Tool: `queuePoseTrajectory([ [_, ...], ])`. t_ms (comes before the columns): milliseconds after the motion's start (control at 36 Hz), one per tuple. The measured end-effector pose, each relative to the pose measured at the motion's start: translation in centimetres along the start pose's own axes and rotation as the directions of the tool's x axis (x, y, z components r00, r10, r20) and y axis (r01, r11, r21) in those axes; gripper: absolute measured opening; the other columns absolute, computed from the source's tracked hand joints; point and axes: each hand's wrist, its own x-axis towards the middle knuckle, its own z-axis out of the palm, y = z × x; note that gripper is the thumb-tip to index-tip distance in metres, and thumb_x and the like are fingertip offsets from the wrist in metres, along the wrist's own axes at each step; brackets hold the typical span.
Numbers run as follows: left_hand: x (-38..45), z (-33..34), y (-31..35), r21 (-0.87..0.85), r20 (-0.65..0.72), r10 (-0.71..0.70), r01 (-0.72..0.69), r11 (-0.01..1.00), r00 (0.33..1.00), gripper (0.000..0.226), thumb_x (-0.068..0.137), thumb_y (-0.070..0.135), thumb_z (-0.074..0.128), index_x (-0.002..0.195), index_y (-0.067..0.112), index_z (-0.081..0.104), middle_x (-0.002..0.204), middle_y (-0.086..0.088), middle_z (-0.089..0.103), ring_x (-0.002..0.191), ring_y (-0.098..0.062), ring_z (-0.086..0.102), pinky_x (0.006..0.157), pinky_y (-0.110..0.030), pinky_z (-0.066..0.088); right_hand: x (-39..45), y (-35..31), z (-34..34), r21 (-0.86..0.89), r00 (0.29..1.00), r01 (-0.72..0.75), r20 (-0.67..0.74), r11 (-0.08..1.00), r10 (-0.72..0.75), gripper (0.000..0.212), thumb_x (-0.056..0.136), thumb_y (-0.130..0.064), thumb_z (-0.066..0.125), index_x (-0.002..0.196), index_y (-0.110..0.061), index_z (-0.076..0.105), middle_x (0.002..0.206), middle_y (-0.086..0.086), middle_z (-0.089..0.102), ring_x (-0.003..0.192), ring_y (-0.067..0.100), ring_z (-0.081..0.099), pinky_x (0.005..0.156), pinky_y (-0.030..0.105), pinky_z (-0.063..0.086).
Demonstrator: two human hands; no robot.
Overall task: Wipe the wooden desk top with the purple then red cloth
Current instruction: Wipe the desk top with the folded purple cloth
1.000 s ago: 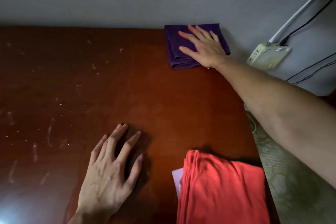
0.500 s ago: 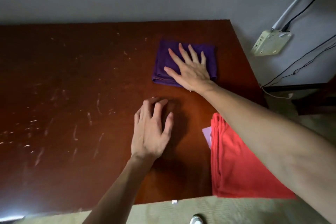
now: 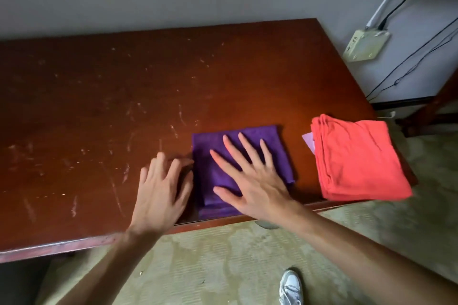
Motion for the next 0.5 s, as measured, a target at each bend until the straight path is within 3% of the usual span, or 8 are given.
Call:
queuePoseTrajectory([
  [139,-1.0,-1.4,-3.2,0.088,0.037,0.079,-0.082,0.993,0.996,0.037,0.1,0.038,0.039,0.122,0.019,0.061,0.107,-0.006,0.046,0.091,-0.028,0.046,0.082,-0.043,0.033,-0.3,-1.6,0.1,-0.006,1.0,0.022,0.016,1.0,-0.022,0.078,0.094,-0.077,0.034,0.162,-0.042,0.02,0.174,-0.003,0.009,0.16,0.029,0.006,0.121,0.067,0.012],
  [250,-2.0,-1.9,-4.8,0.115,0.043,0.131,-0.135,0.984,0.991,0.043,0.099,0.04,0.038,0.129,0.018,0.06,0.105,-0.003,0.043,0.09,-0.026,0.043,0.08,-0.041,0.031,2.6,0.3,-0.7,-0.014,0.984,0.164,0.077,0.986,-0.162,0.077,0.093,-0.081,0.032,0.161,-0.048,0.016,0.174,-0.008,0.004,0.161,0.022,0.001,0.125,0.06,0.006],
  [389,-2.4,-1.4,-5.6,0.125,0.059,0.142,-0.148,0.981,0.988,0.051,0.099,0.044,0.04,0.141,0.02,0.055,0.114,-0.001,0.04,0.092,-0.024,0.042,0.081,-0.04,0.031,8.9,2.8,-1.3,0.009,0.95,0.285,0.132,0.959,-0.284,0.073,0.096,-0.077,0.033,0.161,-0.05,0.015,0.173,-0.012,0.001,0.16,0.015,-0.002,0.128,0.051,-0.002],
  [500,-2.7,-1.1,-5.8,0.119,0.101,0.133,-0.145,0.982,0.986,0.05,0.101,0.041,0.038,0.144,0.023,0.053,0.132,-0.002,0.051,0.099,-0.023,0.046,0.087,-0.04,0.034,14.4,4.9,-1.2,0.0,0.949,0.297,0.115,0.955,-0.295,0.071,0.096,-0.075,0.031,0.16,-0.049,0.018,0.173,-0.012,0.006,0.16,0.015,0.003,0.127,0.049,0.004],
])
